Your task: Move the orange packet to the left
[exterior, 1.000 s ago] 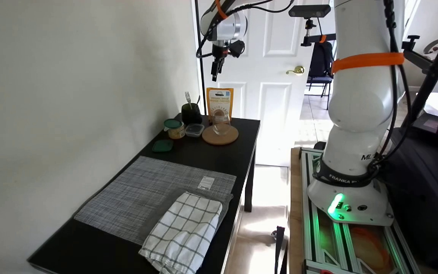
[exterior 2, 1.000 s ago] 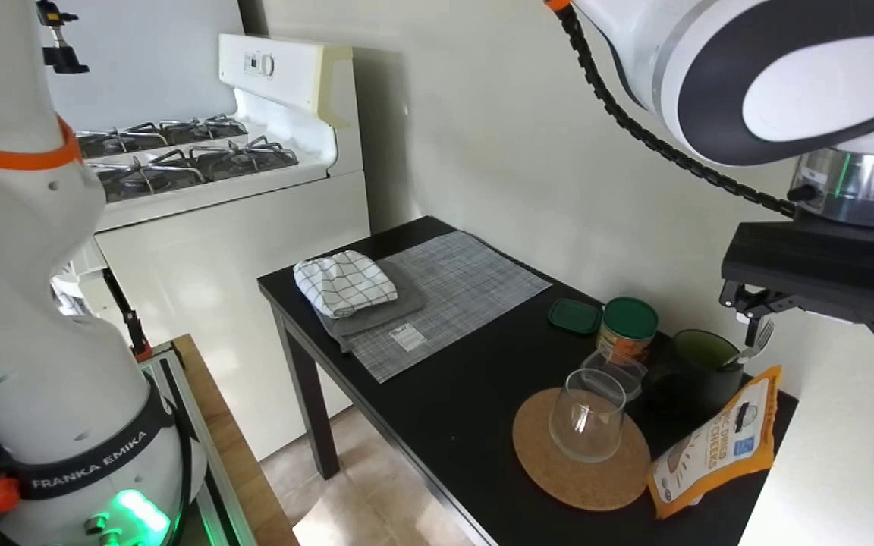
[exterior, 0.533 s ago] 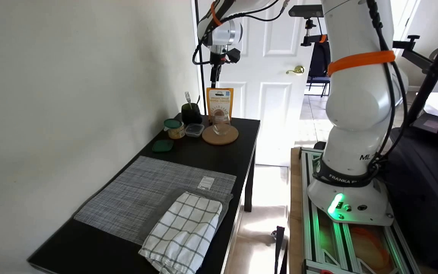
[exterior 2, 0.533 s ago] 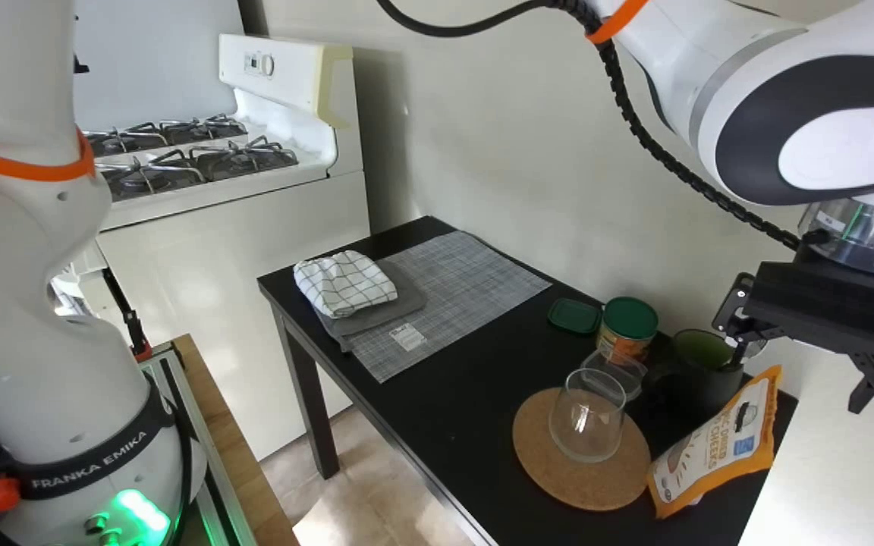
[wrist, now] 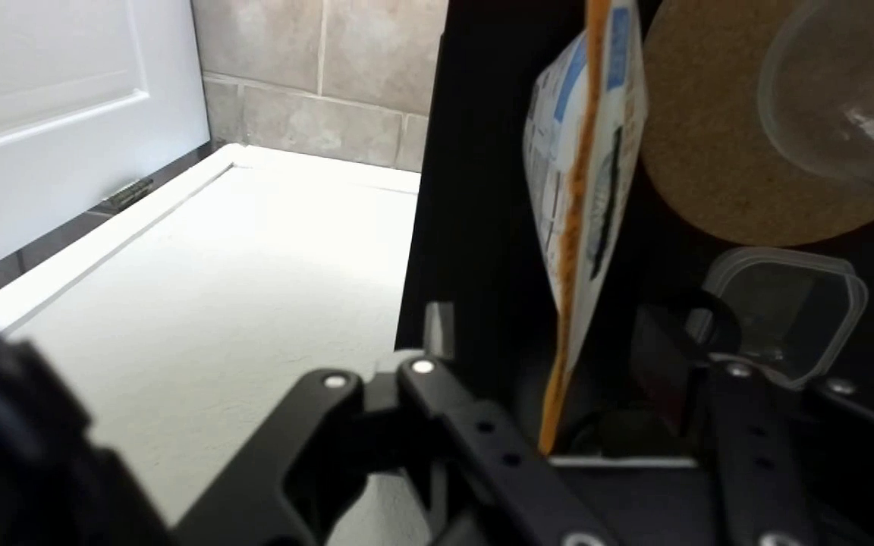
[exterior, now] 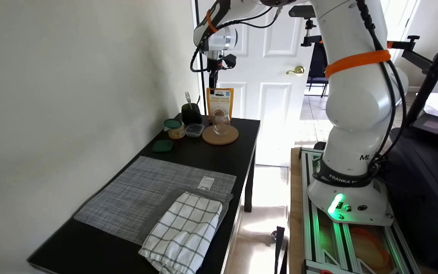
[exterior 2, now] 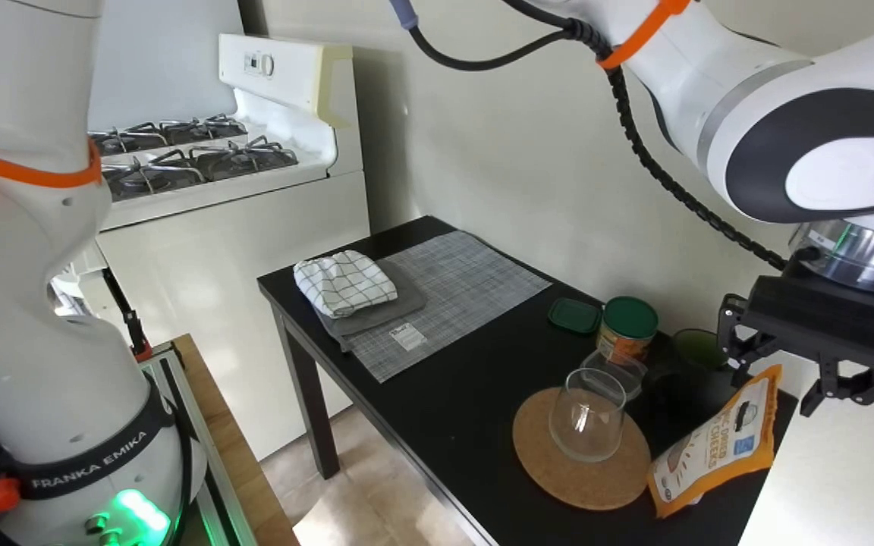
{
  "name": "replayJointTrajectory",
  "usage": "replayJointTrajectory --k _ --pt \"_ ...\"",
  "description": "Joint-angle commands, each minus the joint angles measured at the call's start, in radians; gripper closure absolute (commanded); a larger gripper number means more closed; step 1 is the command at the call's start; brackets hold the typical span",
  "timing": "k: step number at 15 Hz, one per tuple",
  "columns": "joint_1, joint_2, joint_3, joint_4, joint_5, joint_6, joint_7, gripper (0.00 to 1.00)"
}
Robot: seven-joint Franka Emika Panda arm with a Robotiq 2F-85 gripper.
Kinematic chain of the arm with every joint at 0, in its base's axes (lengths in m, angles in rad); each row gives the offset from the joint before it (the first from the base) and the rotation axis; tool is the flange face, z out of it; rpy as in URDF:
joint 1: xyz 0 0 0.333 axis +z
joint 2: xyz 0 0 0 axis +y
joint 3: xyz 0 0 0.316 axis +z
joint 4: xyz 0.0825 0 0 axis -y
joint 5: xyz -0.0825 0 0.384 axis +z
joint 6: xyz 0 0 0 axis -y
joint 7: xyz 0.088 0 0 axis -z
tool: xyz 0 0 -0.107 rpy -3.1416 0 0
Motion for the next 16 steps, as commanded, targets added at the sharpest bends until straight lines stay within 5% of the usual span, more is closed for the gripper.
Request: replayJointTrajectory --k 1,5,16 --pt "-0.003 0.029 -0.001 0.045 -0.043 -0.051 0.011 0.70" --pt "0.009 0.013 -0.013 0.041 -0.102 -0.083 0.019 0.99" --pt "0.077 -0.159 -0.049 -0.051 -0.335 -0.198 0.044 0.99"
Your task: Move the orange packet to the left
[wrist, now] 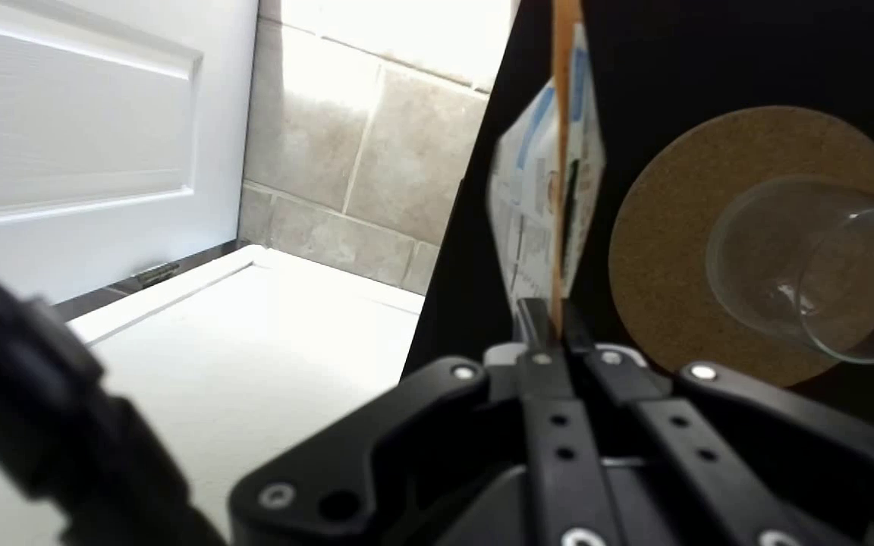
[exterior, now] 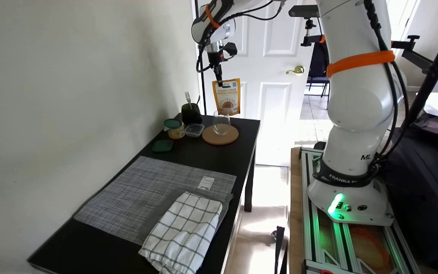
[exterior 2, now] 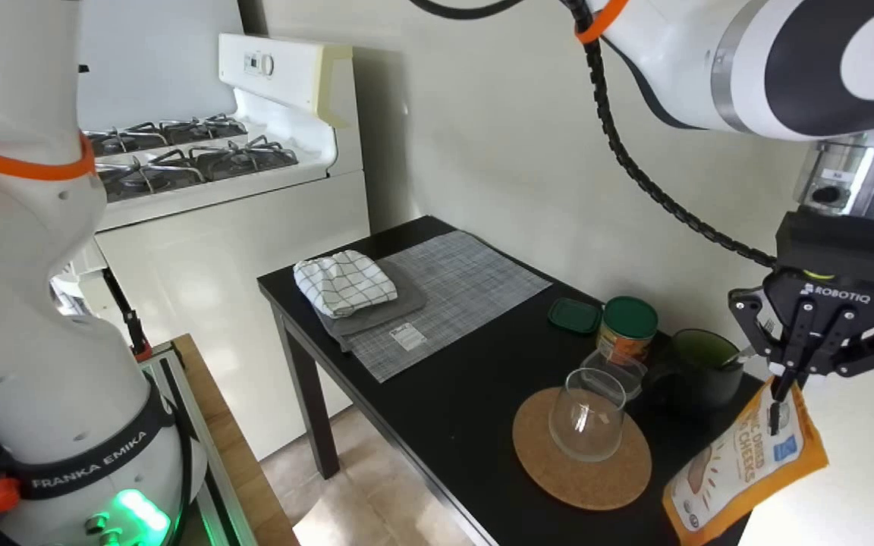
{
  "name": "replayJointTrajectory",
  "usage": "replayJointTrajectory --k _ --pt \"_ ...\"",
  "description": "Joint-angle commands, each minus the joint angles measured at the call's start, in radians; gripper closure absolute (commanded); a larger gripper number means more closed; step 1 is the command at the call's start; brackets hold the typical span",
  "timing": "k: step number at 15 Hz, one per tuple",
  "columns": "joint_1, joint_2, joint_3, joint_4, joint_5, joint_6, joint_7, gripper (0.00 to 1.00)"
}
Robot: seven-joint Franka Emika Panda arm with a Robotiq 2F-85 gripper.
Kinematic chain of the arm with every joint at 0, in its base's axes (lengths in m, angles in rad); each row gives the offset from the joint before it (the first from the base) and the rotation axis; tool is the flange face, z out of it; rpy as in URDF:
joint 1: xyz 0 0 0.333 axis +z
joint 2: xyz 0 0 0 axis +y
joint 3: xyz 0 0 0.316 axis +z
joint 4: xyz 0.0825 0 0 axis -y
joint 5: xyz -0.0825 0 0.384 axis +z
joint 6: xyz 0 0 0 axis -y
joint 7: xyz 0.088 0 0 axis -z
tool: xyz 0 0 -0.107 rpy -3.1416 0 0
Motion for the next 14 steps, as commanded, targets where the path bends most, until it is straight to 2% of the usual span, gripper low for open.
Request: replayJointTrajectory --k 1,5,10,14 --pt "0.035 -0.131 -0.017 -0.110 -0.071 -0.001 0.002 0.99" --pt "0.074 -0.289 -0.023 -0.239 -0.150 0.059 -0.004 0.99" --pt "0.156 -0.474 0.001 -0.390 -0.236 0.221 -0.065 0.99" --pt "0.243 -0.591 0.038 -0.488 -0.230 0.264 -0.156 0.99"
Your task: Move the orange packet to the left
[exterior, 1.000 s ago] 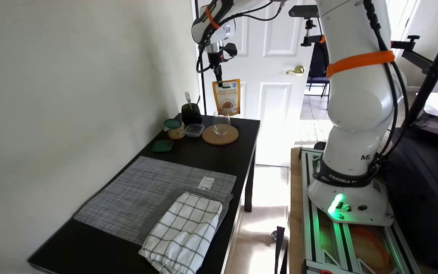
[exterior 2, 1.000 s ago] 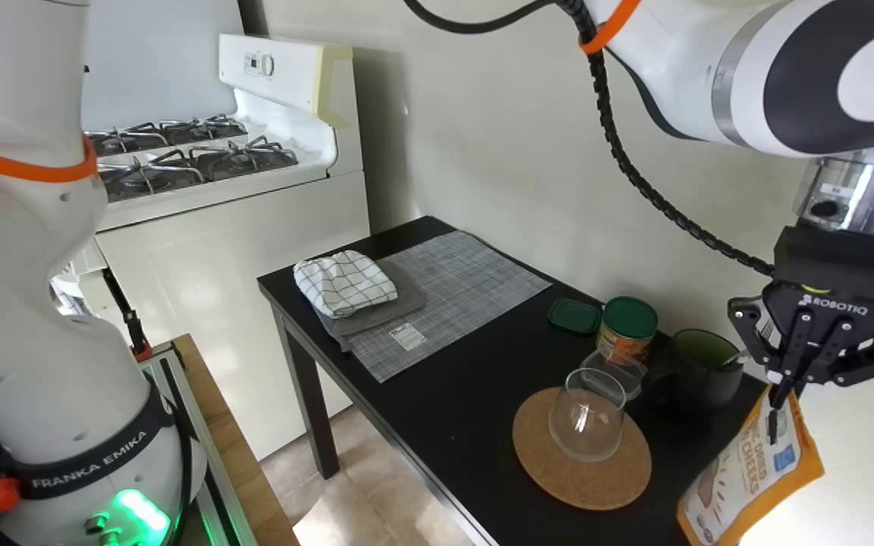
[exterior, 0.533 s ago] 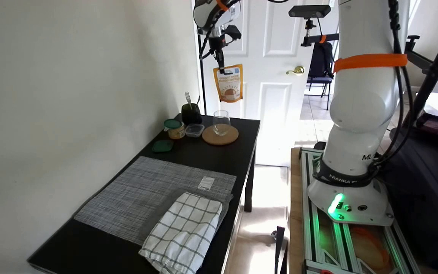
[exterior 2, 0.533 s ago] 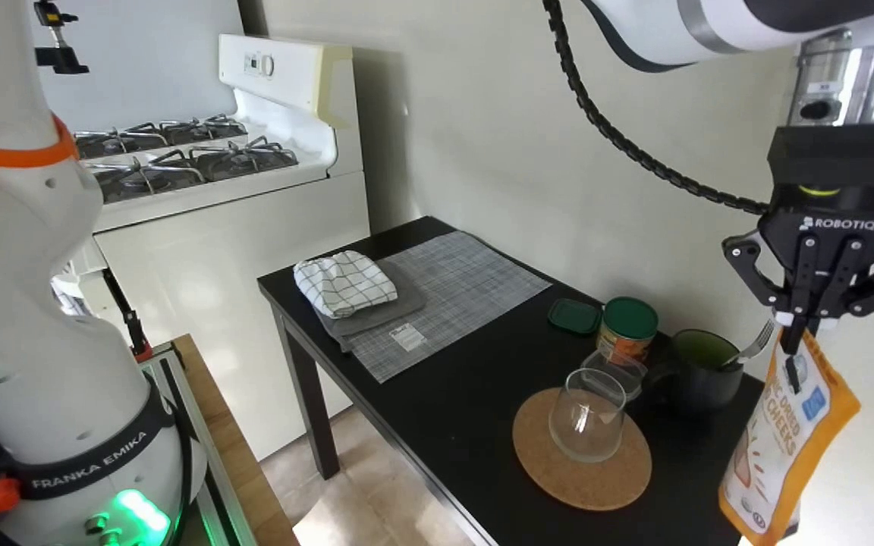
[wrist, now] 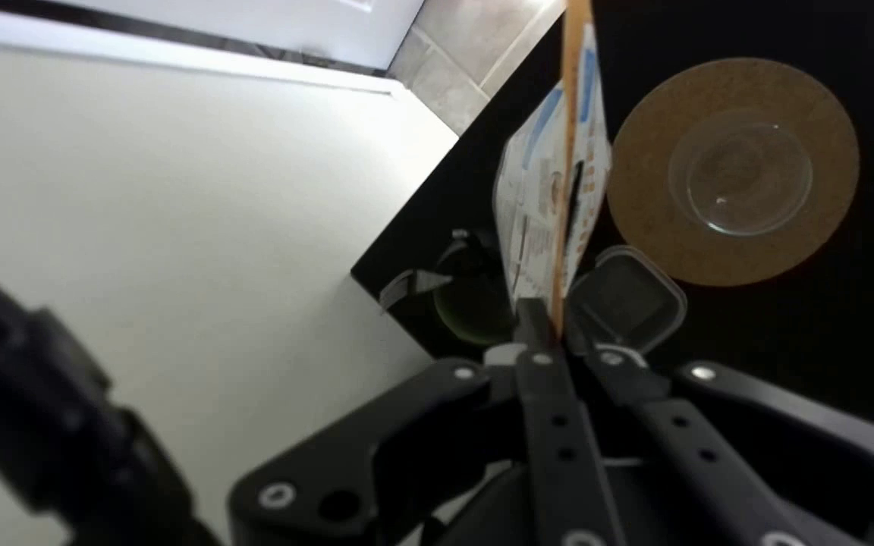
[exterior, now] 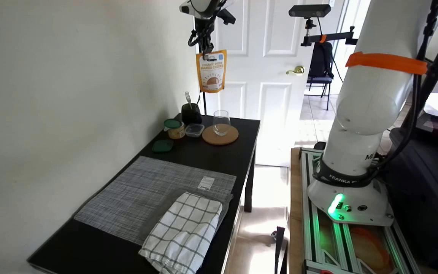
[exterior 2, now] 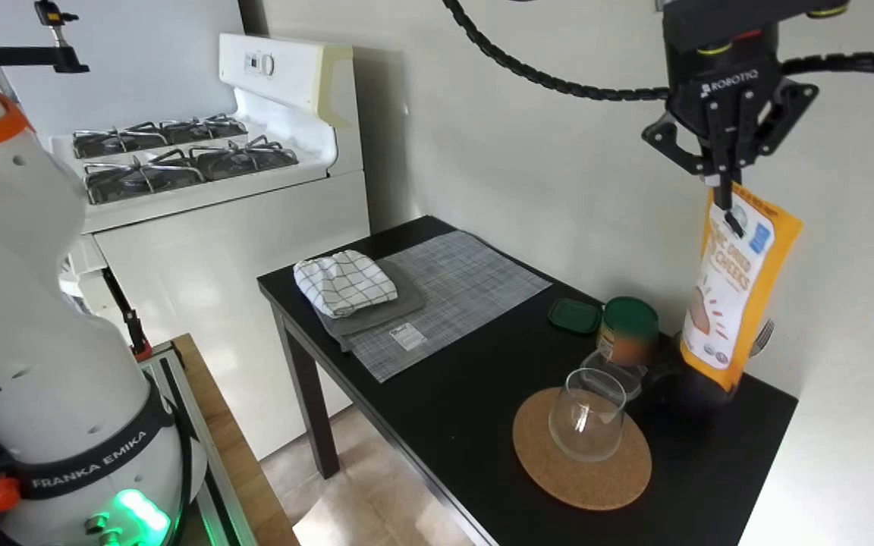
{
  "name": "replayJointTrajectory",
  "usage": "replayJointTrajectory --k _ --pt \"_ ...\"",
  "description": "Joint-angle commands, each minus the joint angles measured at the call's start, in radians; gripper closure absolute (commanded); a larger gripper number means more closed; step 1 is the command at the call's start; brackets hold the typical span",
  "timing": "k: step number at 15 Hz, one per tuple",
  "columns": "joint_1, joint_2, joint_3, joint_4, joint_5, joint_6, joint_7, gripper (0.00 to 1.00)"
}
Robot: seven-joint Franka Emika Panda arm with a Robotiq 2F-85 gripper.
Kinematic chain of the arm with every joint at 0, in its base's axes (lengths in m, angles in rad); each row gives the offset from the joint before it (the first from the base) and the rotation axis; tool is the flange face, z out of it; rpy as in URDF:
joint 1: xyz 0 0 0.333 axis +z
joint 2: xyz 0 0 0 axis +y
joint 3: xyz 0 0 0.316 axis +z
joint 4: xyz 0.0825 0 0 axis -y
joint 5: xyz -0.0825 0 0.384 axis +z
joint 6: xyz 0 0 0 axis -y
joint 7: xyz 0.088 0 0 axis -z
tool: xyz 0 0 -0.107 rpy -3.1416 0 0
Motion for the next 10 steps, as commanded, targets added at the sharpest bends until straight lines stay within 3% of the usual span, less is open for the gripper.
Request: replayJointTrajectory --k 1,2,10 --pt "0.079 -0.139 0.024 -0.146 -0.002 0.062 -0.083 0.99" --pt "0.063 -0.058 0.002 -0.049 -0.002 0.017 -0.038 0.99" --pt "0.086 -0.057 0.000 -0.048 -0.006 0.031 -0.047 0.99"
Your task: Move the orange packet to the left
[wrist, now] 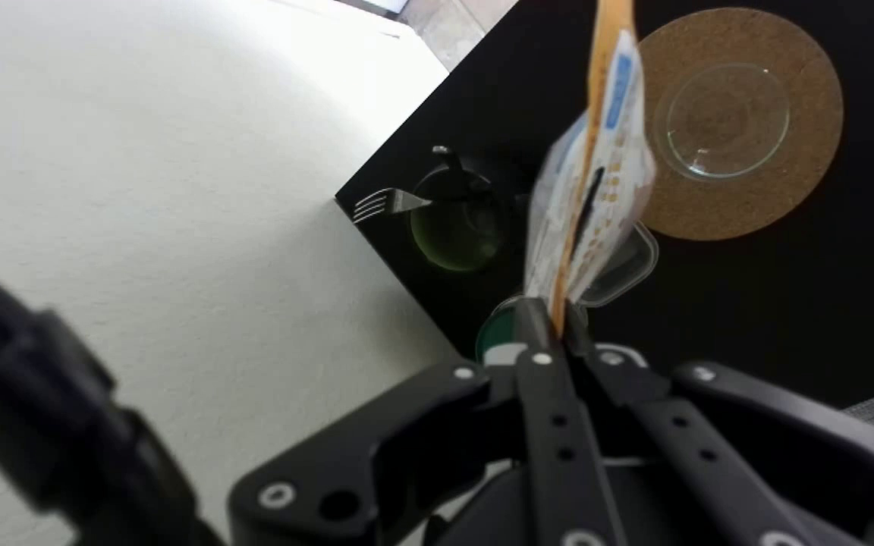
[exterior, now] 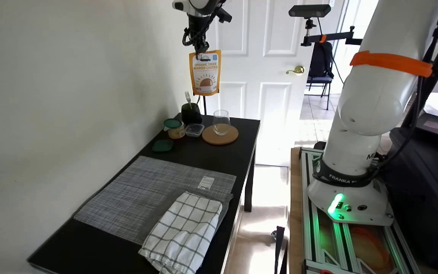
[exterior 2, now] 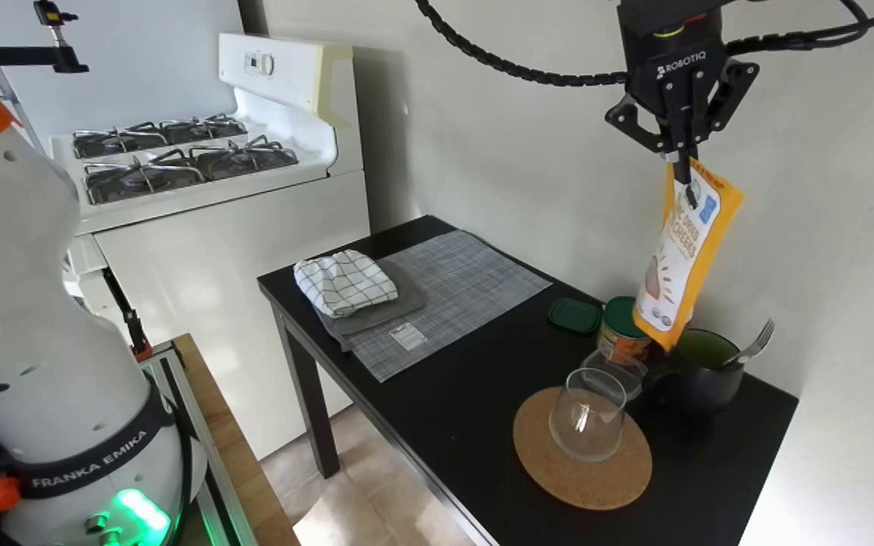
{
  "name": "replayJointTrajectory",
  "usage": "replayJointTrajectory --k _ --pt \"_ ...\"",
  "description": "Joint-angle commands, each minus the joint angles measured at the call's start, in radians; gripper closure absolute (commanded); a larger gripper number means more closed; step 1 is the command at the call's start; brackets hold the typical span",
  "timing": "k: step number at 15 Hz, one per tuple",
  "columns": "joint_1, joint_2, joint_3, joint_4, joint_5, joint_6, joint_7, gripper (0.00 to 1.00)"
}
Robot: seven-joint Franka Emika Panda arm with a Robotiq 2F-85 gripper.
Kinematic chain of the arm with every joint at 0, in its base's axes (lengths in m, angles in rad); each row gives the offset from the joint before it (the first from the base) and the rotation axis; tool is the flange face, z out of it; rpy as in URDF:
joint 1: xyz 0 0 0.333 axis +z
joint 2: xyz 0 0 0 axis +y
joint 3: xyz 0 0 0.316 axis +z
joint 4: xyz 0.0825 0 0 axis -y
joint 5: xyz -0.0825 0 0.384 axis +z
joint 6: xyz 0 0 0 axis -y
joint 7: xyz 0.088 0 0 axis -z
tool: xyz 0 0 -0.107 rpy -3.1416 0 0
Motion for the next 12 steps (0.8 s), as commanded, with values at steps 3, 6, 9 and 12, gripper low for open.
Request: replayJointTrajectory --k 3,6,9,12 --pt "0.090 -0.008 0.061 0.015 -0.026 0.020 -0.065 0.99" --pt "0.167 -0.005 0.128 0.037 0.003 0.007 -0.115 0.99" --pt "0.236 -0.002 0.177 0.048 0.049 0.008 -0.202 0.99" --pt "0.288 -0.017 0.206 0.032 0.102 0.020 -0.327 0.99"
